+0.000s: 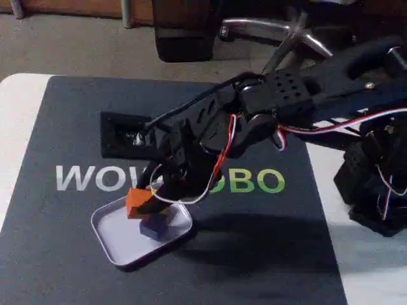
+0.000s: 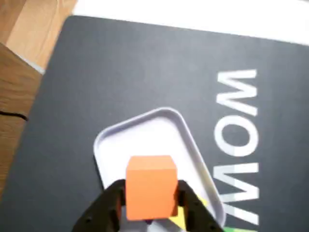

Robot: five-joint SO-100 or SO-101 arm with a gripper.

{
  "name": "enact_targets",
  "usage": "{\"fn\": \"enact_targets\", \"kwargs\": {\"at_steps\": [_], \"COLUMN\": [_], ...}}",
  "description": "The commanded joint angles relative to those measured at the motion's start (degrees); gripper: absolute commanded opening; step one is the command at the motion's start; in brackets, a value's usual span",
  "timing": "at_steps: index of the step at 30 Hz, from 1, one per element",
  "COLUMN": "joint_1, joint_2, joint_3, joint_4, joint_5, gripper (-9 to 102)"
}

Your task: Move blocks one by one until all three blocks are in the tray.

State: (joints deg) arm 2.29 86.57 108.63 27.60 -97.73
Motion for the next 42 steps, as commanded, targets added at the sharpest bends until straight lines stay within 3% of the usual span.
{"fn": "enact_targets", "kwargs": {"at_steps": [1,14,28,35,42], "joint_1": [0.5,1.0,3.6,6.0,8.7], "joint_2": [-0.1,-1.6,0.7,10.9,35.8], "joint_3": [-2.8,-2.8,-1.8,2.3,24.9], "joint_4": [-1.2,-4.4,-3.8,6.3,6.4], "joint_5": [-0.2,-0.3,-1.2,-5.7,-15.9], "gripper": [7,15,16,16,15]}}
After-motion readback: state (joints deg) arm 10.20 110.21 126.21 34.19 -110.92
